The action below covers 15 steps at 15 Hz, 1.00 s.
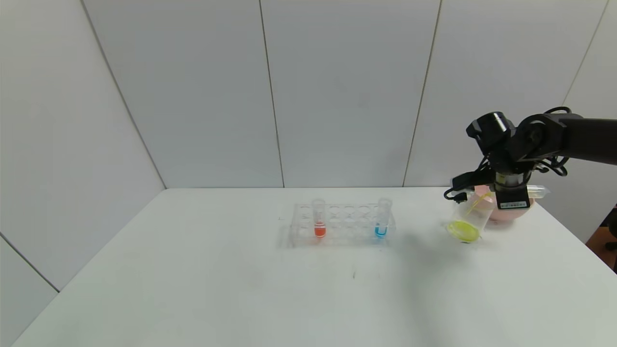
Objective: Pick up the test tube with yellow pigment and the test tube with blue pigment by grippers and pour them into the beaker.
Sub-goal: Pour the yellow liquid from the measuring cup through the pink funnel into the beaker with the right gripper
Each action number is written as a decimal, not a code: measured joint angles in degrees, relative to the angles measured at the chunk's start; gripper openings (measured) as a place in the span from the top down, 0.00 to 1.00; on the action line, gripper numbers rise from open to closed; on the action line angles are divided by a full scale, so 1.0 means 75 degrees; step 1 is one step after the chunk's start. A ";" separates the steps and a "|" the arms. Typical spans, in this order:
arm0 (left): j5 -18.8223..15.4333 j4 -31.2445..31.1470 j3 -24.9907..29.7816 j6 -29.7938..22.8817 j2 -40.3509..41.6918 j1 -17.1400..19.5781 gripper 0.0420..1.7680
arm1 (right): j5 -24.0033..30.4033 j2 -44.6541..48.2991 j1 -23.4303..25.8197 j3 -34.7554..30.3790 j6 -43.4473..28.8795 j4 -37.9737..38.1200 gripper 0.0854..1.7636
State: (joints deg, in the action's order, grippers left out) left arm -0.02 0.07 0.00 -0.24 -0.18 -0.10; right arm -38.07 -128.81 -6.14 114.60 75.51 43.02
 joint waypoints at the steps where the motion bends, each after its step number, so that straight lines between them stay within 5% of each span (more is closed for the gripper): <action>1: 0.0003 0.0000 0.0000 0.0000 -0.0003 0.0000 0.00 | -0.0138 -0.0026 -0.0033 0.0000 0.0005 -0.0033 0.71; 15: 0.0000 0.0000 0.0000 0.0000 -0.0003 0.0000 0.00 | -0.0909 -0.0059 -0.0333 -0.0003 0.0208 -0.0372 0.71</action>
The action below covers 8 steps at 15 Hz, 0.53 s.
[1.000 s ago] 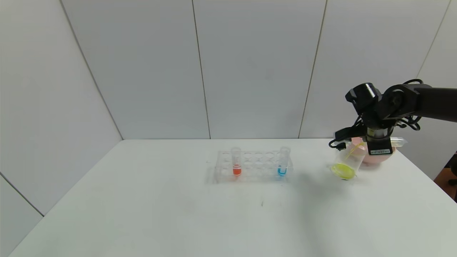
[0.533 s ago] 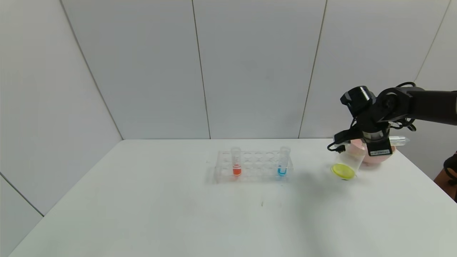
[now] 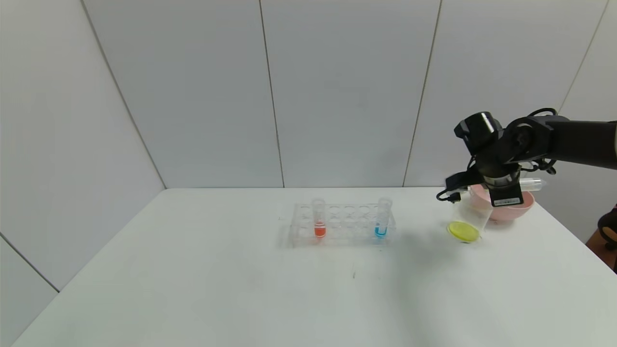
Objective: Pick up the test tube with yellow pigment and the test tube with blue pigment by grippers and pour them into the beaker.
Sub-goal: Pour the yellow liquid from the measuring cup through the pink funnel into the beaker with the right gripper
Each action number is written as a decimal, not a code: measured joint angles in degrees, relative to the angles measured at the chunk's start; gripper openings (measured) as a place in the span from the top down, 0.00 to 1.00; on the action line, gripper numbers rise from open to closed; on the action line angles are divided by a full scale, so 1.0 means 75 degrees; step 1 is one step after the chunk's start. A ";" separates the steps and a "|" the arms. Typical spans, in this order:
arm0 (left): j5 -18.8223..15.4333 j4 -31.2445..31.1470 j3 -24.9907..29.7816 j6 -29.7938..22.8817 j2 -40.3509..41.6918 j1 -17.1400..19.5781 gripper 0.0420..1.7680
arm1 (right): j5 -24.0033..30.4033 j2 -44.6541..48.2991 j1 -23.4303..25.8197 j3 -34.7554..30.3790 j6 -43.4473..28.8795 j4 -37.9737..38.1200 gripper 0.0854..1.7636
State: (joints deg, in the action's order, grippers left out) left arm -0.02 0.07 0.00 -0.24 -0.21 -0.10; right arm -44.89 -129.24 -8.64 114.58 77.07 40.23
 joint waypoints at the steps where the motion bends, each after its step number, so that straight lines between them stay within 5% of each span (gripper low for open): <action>1: 0.0003 0.0000 0.0000 0.0000 0.0003 0.0000 0.00 | 0.0044 0.0000 0.0021 0.0000 -0.0018 -0.0099 0.71; 4: 0.0000 0.0000 0.0000 0.0000 0.0003 0.0000 0.00 | 0.0694 0.0062 0.0167 0.0000 -0.0445 -0.0471 0.71; 8: 0.0000 0.0000 0.0000 0.0000 0.0003 0.0000 0.00 | 0.3288 0.0419 0.0779 0.0000 -0.1261 -0.0466 0.71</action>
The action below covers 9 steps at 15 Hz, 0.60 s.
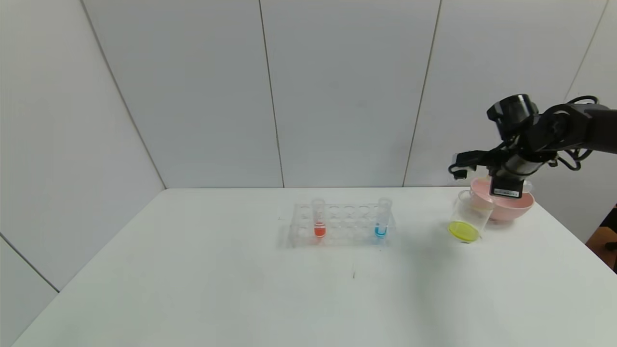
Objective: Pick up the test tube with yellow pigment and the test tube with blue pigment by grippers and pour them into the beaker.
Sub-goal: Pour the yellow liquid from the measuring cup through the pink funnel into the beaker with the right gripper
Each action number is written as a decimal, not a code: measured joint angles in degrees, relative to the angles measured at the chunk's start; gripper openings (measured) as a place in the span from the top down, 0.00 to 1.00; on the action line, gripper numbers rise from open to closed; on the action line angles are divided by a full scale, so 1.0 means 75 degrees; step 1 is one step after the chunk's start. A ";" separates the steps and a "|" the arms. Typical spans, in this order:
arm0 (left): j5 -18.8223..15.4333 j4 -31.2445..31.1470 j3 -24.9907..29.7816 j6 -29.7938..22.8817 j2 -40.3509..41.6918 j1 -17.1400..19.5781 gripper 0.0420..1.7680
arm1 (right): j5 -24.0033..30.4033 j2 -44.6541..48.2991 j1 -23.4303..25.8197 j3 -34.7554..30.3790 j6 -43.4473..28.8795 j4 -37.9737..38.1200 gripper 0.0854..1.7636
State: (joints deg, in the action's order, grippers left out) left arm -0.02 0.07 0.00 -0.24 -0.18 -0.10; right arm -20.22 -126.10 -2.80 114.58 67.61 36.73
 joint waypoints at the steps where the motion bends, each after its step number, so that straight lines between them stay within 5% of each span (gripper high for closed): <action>1: 0.0003 0.0000 0.0000 0.0000 0.0000 0.0000 0.00 | 0.0891 0.0094 0.0158 -0.0008 -0.0553 -0.0011 0.71; 5: 0.0000 0.0000 0.0000 0.0003 0.0000 0.0000 0.00 | 0.4218 0.0481 0.0514 -0.0063 -0.3942 -0.0076 0.71; 9: 0.0000 0.0000 0.0000 0.0000 0.0000 0.0000 0.00 | 0.5079 0.1201 0.0611 -0.0735 -0.6570 -0.1105 0.71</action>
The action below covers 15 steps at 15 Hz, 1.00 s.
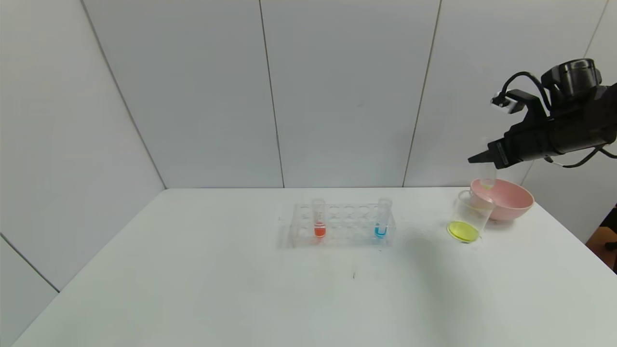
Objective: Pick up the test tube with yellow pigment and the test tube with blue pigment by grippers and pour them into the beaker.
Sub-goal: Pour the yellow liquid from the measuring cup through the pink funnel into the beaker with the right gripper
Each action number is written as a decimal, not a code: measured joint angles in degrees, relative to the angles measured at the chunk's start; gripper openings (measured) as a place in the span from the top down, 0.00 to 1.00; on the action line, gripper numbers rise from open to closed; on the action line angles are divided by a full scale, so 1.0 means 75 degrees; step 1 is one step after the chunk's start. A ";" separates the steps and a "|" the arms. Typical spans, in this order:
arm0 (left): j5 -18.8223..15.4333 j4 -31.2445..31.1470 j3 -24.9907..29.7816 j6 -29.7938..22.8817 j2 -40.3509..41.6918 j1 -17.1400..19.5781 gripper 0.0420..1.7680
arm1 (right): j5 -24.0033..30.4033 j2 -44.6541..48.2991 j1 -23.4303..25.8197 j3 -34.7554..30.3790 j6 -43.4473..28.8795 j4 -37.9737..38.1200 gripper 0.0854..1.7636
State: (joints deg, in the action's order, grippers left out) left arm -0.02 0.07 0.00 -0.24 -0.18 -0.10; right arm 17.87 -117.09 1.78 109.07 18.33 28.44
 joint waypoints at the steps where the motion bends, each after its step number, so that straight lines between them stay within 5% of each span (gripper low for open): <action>1: 0.0000 0.0000 0.0000 0.0000 0.0000 0.0000 0.00 | 0.0033 0.0189 0.0002 -0.0486 -0.0401 -0.0920 0.71; 5: 0.0003 0.0000 0.0000 0.0000 0.0000 0.0000 0.00 | 0.0076 0.1000 0.0063 -0.3144 -0.1391 -0.4525 0.71; 8: 0.0000 -0.0003 0.0000 0.0000 0.0000 0.0000 0.00 | 0.0088 0.1937 0.0280 -0.5447 -0.1697 -0.6263 0.71; 11: 0.0003 0.0000 0.0000 0.0003 -0.0003 0.0000 0.00 | 0.0138 0.3048 0.0985 -0.7399 -0.1791 -0.7108 0.71; 15: 0.0000 0.0000 0.0000 0.0003 0.0000 0.0000 0.00 | 0.0605 0.3573 0.2211 -0.8369 -0.1777 -0.7883 0.71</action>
State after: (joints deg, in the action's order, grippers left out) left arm -0.02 0.07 0.00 -0.22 -0.18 -0.10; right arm 22.41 -90.30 18.36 46.30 5.01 -30.68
